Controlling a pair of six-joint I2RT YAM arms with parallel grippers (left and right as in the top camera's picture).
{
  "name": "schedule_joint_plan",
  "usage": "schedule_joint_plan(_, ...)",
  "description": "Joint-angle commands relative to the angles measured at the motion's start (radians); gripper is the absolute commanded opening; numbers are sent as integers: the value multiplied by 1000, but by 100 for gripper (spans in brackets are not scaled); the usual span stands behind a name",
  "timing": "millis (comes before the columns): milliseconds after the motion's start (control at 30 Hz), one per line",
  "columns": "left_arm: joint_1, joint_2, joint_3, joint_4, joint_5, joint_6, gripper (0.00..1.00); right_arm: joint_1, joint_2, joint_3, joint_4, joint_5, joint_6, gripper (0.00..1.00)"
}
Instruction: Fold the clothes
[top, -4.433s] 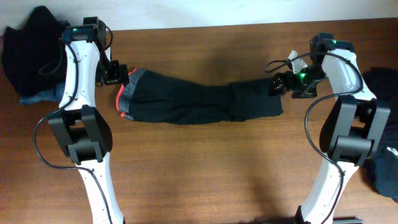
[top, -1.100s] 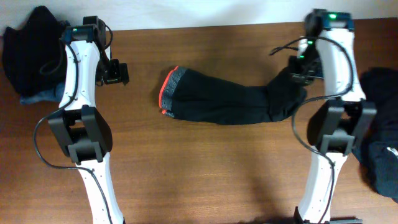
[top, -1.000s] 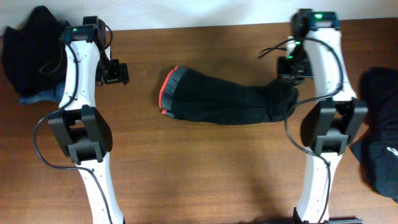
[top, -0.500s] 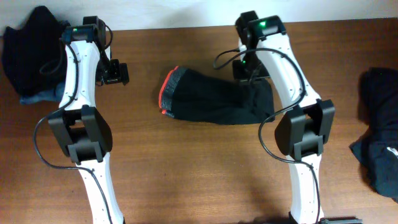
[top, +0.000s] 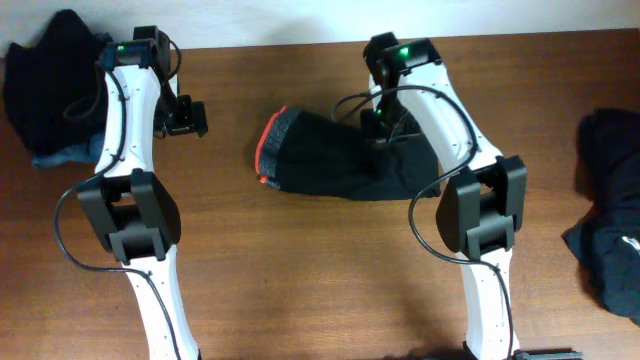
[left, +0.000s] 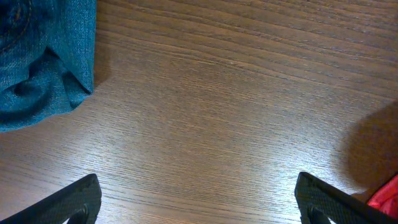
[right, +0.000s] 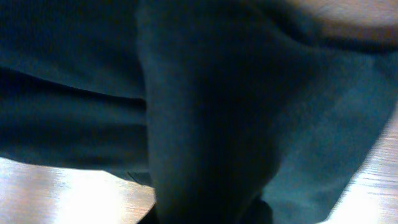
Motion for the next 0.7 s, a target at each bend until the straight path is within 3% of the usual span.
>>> schedule_joint_plan(0,3,2,-8,-1,10,-9,99,29,11,-55,27,-61,11,25)
schedule_joint_plan(167,3,2,-8,-1,10,-9,99,53,11,-88,56,-110,11,48)
schedule_joint_plan(667,3,2,-8,0,10,-9,99,45,11,-12,76,-131,12,48)
